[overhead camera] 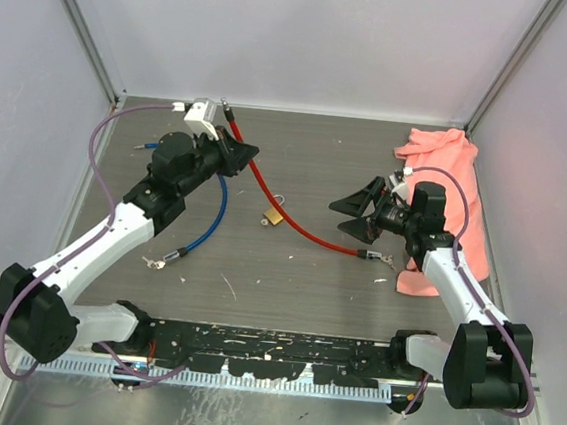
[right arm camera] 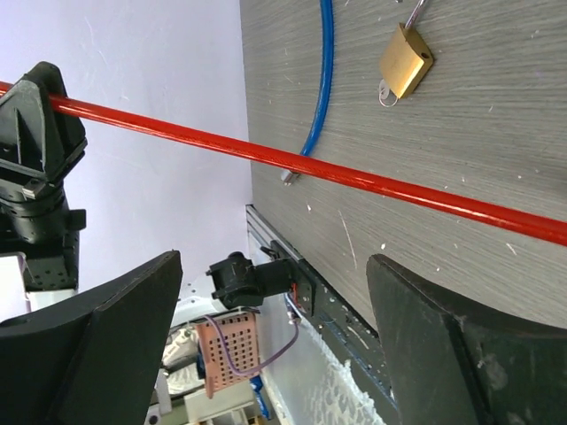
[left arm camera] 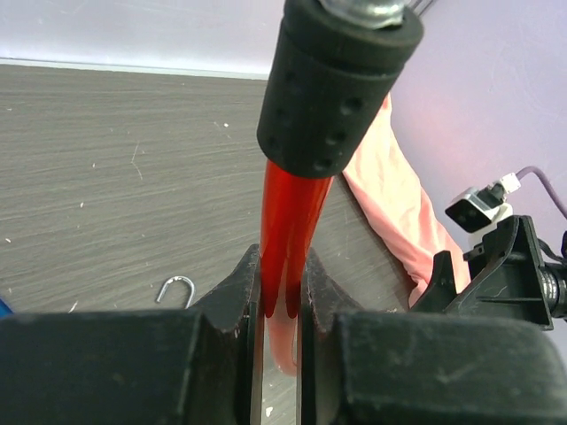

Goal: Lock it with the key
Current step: Adjust the lock.

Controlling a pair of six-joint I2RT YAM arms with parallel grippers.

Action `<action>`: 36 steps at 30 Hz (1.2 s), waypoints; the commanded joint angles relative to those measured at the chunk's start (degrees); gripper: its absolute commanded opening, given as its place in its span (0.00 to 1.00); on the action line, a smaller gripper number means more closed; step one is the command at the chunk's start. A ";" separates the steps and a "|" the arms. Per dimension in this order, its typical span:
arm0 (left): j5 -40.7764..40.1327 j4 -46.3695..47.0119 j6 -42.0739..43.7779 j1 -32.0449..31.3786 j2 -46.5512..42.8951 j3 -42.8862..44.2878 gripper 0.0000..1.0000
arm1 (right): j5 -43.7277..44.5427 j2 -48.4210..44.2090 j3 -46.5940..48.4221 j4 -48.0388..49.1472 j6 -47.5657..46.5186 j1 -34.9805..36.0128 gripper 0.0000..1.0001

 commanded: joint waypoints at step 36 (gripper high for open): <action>-8.81 2.19 -10.32 0.54 4.41 16.86 0.00 | 20.57 20.07 -9.55 44.81 25.38 5.02 0.90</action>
